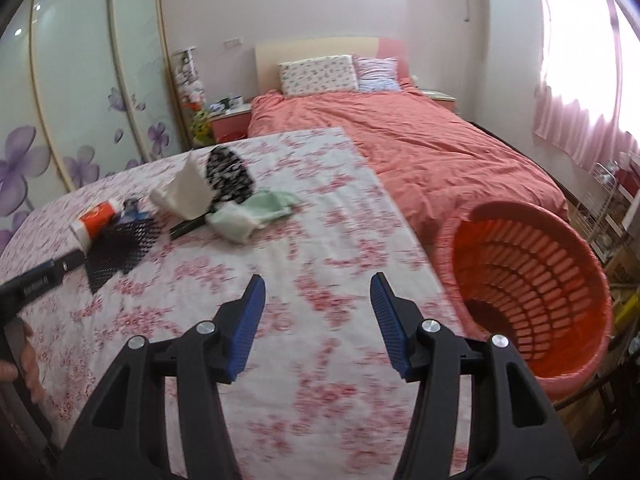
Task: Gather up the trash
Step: 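Move both tools back to the table and grasp the paper cup with the left tool, then grasp the mint green cloth with the right tool and lift it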
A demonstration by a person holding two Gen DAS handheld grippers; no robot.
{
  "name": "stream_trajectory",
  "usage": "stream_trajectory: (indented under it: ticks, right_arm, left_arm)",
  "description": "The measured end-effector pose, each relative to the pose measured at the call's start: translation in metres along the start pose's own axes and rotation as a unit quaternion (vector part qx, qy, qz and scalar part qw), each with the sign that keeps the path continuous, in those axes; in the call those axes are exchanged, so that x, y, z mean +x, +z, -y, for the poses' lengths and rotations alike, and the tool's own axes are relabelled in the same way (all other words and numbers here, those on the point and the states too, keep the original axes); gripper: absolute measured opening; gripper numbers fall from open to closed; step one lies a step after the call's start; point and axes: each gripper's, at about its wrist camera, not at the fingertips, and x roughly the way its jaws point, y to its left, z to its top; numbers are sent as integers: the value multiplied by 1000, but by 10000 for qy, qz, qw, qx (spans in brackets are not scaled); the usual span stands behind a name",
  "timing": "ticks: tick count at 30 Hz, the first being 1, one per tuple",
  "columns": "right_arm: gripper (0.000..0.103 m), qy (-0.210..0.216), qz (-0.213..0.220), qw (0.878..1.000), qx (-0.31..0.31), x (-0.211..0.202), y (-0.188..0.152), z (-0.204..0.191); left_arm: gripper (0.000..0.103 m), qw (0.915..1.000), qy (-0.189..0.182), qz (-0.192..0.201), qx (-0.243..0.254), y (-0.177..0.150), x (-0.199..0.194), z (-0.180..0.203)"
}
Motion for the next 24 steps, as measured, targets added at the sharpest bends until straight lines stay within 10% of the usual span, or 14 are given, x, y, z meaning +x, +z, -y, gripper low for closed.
stream_trajectory:
  ticks: [24]
  right_arm:
    - [53,177,-224,9988,-397,56,23,-50]
  left_arm:
    - [7,9997,64,102,219,36,36,-15]
